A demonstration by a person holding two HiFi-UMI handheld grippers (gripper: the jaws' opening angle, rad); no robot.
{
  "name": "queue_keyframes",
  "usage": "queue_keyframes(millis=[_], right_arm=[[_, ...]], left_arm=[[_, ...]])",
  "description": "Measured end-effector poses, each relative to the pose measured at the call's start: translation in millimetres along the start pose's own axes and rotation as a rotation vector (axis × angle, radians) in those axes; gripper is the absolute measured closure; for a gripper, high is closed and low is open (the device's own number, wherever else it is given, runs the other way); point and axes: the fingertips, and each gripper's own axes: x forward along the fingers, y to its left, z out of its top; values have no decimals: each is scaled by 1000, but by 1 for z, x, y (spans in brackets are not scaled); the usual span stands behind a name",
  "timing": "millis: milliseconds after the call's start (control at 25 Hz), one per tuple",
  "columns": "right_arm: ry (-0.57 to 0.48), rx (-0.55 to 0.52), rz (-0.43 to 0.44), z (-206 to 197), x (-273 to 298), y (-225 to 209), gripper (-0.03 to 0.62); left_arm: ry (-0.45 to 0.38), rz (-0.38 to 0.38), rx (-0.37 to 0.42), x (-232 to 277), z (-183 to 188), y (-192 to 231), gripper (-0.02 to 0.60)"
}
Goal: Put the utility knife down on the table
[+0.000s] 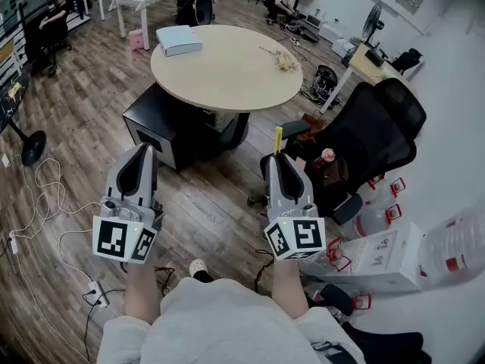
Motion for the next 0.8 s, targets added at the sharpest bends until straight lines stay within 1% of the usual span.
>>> queue_keyframes(millis=[160, 360, 600, 800], right_arm=[[-3, -22, 4, -2, 17, 5, 520], [-21, -15, 3, -7, 35, 15, 520], [-12, -9, 1, -15, 51, 22, 520], [-4, -9, -7, -22, 68, 15, 520]], left_arm=[[-15, 1, -2, 9, 0, 17, 574], [-28, -5, -1, 15, -4, 37, 574], [-16, -6, -14, 23, -13, 55, 574], [-10, -12, -23, 39, -22, 65, 574]])
